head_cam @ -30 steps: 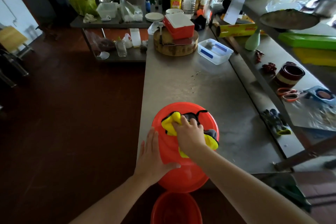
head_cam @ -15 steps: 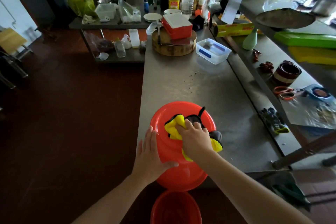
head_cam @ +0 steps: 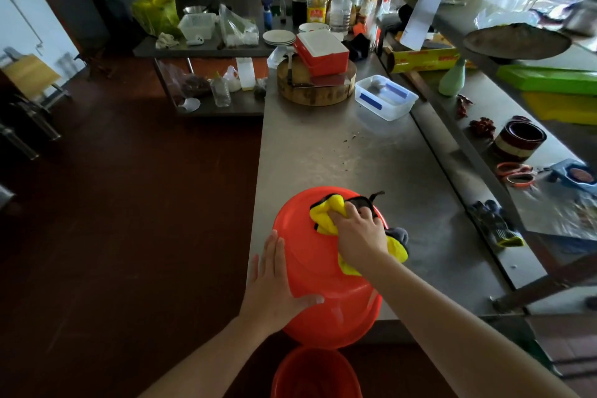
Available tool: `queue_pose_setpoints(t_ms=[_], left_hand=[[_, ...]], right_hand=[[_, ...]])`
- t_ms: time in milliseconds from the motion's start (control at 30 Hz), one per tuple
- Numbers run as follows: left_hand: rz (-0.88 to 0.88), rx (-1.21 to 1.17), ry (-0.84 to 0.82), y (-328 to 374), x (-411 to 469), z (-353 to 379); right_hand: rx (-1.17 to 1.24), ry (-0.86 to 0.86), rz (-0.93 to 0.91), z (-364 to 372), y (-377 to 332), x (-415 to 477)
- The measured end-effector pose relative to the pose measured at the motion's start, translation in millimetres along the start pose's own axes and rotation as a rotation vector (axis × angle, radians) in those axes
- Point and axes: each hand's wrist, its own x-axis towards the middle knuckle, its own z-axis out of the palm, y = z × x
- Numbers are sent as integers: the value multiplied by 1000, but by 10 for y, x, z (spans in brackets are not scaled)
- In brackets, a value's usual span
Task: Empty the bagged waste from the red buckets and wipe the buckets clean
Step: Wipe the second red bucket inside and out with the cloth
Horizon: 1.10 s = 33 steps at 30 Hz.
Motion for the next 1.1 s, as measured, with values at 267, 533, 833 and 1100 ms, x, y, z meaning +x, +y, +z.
queue_pose_setpoints(t_ms=[267, 533, 833, 1100], left_hand=[[-5, 80, -6, 21, 25, 13], [3, 100, 40, 49, 8, 84], [-11, 42, 26, 53, 14, 62], [-10, 62, 11, 44, 7, 10]], right_hand=[[21, 19, 5, 20, 35, 154], [-4, -58, -23, 131, 103, -742], [-24, -11, -5, 94, 183, -470], [-31, 42, 1, -14, 419, 174]])
